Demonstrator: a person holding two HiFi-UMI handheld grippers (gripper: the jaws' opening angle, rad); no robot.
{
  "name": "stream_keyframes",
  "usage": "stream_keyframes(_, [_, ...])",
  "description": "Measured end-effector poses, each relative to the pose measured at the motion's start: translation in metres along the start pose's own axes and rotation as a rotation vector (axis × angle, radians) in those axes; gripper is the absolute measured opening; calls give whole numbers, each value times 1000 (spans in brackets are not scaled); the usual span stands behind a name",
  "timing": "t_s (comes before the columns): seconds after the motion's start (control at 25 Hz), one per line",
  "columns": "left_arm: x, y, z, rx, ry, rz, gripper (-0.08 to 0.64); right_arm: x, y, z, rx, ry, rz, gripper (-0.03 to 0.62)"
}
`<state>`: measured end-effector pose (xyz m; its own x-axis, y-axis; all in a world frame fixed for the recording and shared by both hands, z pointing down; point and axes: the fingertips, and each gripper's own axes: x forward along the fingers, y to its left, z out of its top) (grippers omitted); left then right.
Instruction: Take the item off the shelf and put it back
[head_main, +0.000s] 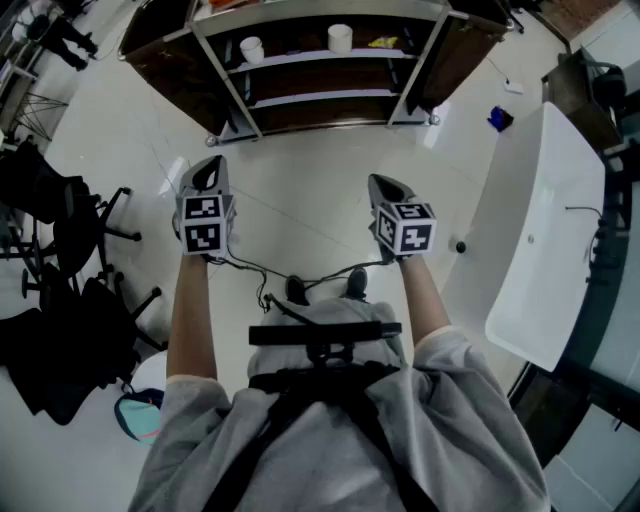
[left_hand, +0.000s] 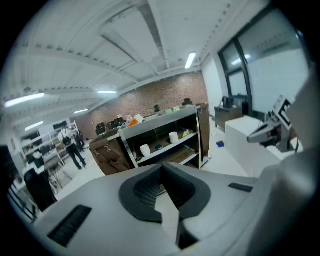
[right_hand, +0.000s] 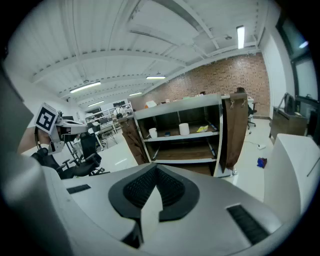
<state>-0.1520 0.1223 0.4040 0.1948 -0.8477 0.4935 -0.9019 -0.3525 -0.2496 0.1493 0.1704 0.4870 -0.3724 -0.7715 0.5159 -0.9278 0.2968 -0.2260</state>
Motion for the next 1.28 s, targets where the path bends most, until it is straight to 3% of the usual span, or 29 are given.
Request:
stream_keyframes(0.12, [-11, 2, -3, -198, -91, -42, 6, -9, 8, 14, -41, -81, 9, 9])
stream_keyframes(0.2, [-20, 5, -8, -282, -145, -52, 6, -16, 15, 20, -61, -130, 19, 9])
stream_keyframes(0.32, [-34, 4, -19, -336, -192, -53, 6, -24, 25, 27, -83, -181, 37, 9])
stream_keyframes(0.52, [-50, 4, -45, -384, -198, -23, 6, -32, 33, 31, -86, -213, 28, 9])
stream_keyframes(0.84, [-64, 32, -70, -390, -210, 18, 6, -23, 64, 28, -103, -232, 19, 9])
stream_keyframes(1.28, [-58, 64, -71, -305, -247, -87, 6, 0, 113, 27, -92, -251, -41, 9])
